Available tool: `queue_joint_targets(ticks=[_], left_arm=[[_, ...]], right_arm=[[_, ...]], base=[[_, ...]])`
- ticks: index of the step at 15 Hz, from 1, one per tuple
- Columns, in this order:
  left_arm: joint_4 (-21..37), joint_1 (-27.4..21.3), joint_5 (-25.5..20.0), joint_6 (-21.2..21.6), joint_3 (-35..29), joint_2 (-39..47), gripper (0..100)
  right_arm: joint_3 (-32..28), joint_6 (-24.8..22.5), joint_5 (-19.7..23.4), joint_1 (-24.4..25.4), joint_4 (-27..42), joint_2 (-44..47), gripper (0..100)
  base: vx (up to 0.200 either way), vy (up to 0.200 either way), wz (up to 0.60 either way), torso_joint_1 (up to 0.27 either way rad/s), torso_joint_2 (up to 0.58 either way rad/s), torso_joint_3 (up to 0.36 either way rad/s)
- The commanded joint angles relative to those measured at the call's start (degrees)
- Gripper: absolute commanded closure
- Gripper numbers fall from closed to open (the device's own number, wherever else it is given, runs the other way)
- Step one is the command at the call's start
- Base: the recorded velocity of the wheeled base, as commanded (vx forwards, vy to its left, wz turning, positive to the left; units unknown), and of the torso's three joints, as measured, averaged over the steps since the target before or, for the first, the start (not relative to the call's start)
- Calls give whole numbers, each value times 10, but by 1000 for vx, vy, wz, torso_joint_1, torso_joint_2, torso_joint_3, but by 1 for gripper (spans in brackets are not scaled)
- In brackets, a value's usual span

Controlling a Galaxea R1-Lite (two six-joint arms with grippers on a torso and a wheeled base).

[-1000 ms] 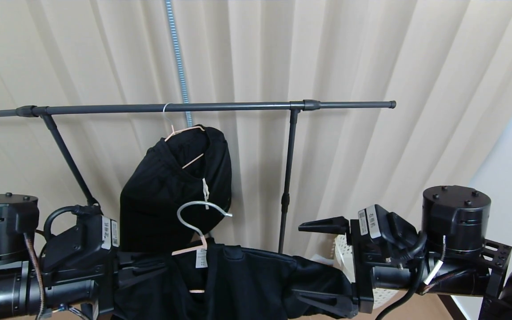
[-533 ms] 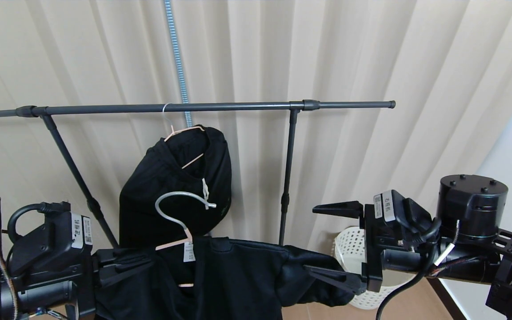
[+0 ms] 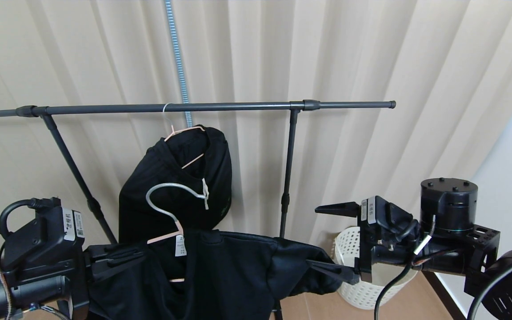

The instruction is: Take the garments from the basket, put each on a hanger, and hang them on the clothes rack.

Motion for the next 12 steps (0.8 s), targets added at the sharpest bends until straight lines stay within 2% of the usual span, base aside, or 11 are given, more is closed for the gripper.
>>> queue_joint_targets(ticks=[1, 4, 6, 7, 9, 12], left_arm=[[-1, 1, 0, 0, -1, 2, 100], [-1, 12, 1, -1, -5, 3, 100], [-1, 17, 1, -1, -5, 3, 100], [-1, 18, 1, -2, -7, 2, 100], [-1, 18, 1, -7, -7, 0, 100], [-2, 31, 1, -20, -8, -1, 100]], right_arm=[[-4, -4, 0, -6, 0, 29, 0], [-2, -67, 0, -24, 0, 54, 0], [-2, -73, 0, -27, 1, 61, 0], [-4, -73, 0, -27, 1, 63, 100], [-10, -71, -1, -28, 2, 64, 100], [-43, -70, -1, -77, 2, 81, 100]], base=[[0, 0, 0, 0, 0, 0], [0, 0, 0, 0, 0, 0], [0, 0, 0, 0, 0, 0], [0, 0, 0, 0, 0, 0], [0, 0, 0, 0, 0, 0], [0, 0, 0, 0, 0, 0]])
